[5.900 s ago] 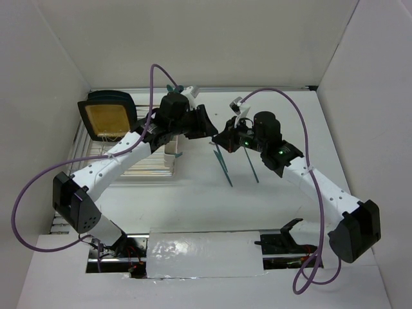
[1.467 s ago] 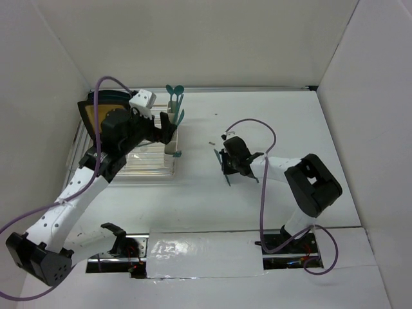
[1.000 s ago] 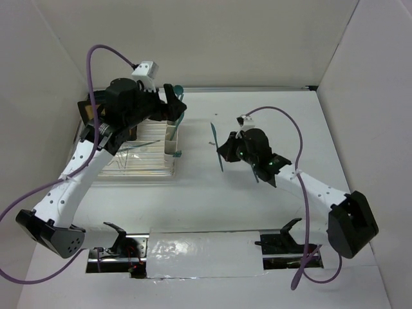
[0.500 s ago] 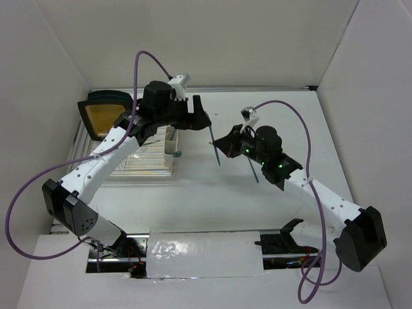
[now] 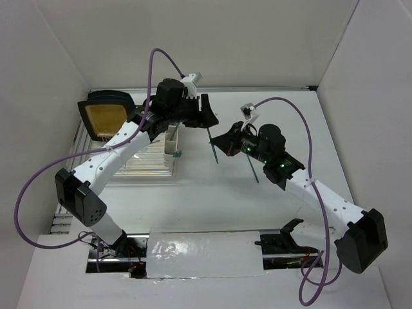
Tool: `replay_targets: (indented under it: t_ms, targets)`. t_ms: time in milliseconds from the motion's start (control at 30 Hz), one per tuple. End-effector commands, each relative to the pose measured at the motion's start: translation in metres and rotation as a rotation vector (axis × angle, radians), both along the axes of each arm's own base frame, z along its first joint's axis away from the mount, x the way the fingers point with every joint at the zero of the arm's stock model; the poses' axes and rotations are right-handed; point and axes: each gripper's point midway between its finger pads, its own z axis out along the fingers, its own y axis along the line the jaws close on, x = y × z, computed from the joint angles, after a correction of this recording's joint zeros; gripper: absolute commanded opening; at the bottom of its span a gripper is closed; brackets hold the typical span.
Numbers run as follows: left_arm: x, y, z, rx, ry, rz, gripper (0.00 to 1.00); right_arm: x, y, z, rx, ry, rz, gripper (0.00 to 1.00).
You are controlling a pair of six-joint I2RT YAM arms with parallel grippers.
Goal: Sort the eating utensils into containers
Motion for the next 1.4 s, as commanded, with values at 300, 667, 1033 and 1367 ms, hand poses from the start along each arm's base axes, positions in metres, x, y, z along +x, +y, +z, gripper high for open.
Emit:
replay_targets:
  t_ms: [300,667,1033,1367]
  targets:
    - [0.007,-0.016,0.024,-0.034,-0.062,-0.038,0.01,0.004,-0.01,0.044,0.012,-0.061,-0.064,0.04]
    - [0.011,0.015,0.101,-0.018,-0.332,-0.003,0.02,-0.004,-0.076,0.053,-0.145,-0.001,-0.335,0.96]
    - [0.004,0.117,0.166,0.11,-0.722,0.175,0.04,0.009,-0.108,-0.023,-0.321,0.136,-0.502,1.0]
    - [0.012,0.142,0.133,0.171,-0.799,0.196,0.05,0.024,-0.115,-0.081,-0.418,0.246,-0.577,1.0]
